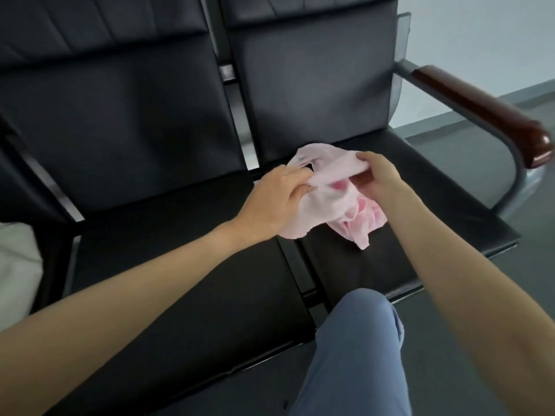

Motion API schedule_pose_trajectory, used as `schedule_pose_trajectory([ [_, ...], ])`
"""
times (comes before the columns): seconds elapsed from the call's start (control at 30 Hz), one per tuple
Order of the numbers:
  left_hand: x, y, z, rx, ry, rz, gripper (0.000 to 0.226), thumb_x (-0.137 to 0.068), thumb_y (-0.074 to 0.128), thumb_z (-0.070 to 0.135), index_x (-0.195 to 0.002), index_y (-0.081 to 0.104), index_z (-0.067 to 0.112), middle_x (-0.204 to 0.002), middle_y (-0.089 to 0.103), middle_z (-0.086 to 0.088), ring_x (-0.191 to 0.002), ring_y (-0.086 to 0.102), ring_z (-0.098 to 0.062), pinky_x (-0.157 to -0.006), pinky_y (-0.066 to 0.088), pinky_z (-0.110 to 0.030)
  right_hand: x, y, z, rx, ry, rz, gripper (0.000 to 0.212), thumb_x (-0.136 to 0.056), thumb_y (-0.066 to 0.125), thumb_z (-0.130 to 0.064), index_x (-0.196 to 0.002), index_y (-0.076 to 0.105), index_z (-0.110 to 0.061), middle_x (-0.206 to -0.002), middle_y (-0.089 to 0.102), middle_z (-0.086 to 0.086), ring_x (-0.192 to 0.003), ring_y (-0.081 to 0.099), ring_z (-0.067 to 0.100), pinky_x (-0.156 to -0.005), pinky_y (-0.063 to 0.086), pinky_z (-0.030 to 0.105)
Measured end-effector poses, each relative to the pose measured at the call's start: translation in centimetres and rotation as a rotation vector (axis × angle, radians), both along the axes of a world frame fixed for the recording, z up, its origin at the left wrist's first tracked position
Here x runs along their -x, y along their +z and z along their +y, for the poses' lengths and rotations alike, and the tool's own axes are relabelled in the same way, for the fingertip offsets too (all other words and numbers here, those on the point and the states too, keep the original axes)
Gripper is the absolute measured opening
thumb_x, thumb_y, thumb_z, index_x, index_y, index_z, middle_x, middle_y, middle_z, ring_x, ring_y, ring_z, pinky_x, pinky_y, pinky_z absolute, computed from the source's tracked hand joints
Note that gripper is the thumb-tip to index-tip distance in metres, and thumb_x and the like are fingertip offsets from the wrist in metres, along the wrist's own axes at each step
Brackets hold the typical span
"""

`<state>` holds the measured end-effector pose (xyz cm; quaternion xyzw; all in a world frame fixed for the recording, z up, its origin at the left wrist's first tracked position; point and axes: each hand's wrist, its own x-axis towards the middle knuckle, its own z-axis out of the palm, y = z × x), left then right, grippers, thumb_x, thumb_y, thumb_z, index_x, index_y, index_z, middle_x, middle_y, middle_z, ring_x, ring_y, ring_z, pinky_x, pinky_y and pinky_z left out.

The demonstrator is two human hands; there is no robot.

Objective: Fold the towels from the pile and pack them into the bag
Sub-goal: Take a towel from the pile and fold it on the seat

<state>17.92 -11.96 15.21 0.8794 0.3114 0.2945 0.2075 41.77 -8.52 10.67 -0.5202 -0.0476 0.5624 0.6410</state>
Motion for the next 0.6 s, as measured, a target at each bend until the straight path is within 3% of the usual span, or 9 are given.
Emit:
schedule_pose_trajectory([
  [0.13, 5.2, 1.0, 1.1, 0.175, 0.300, -0.104, 0.025, -0.101, 0.043, 0.019, -0.084, 0.054, 0.005, -0.073, 0.054, -0.001, -0.066, 0.049, -0.015, -0.062, 0.040, -0.032, 3.9, 4.8, -0.4, -0.185, -0.004, -0.045, 0.024, -0.086, 0.055, 0.006, -0.108, 0.056, -0.002, -0.093, 0.064, 0.014, -0.079, 0.066, 0.024, -0.064, 0.055, 0.028],
  [0.27, 9.9, 1.9, 1.8, 0.285, 0.555, -0.288, 0.026, -0.101, 0.043, 0.021, -0.083, 0.054, 0.007, -0.075, 0.050, -0.001, -0.066, 0.046, -0.010, -0.061, 0.037, -0.022, 8.9, 8.6, -0.7, -0.273, 0.026, -0.145, 0.014, -0.084, 0.059, 0.010, -0.091, 0.057, -0.002, -0.082, 0.060, 0.013, -0.077, 0.063, 0.026, -0.071, 0.055, 0.033],
  [0.43, 16.1, 3.5, 1.5, 0.245, 0.735, -0.417, 0.021, -0.101, 0.044, 0.023, -0.089, 0.056, 0.010, -0.077, 0.051, 0.006, -0.069, 0.047, -0.004, -0.062, 0.035, -0.017, 15.9, 12.0, -2.7, -0.386, 0.157, -0.149, 0.009, -0.084, 0.058, 0.010, -0.090, 0.057, 0.003, -0.083, 0.061, 0.015, -0.082, 0.064, 0.030, -0.086, 0.055, 0.041],
  [0.6, 22.8, 2.0, -0.1, 0.223, 0.869, -0.427, 0.017, -0.099, 0.048, 0.024, -0.095, 0.060, 0.012, -0.085, 0.056, 0.005, -0.073, 0.049, -0.002, -0.062, 0.035, -0.015, 22.8, 9.6, -6.4, -0.280, 0.286, -0.404, 0.003, -0.089, 0.059, 0.001, -0.090, 0.061, -0.001, -0.075, 0.069, 0.009, -0.080, 0.069, 0.021, -0.079, 0.057, 0.032],
])
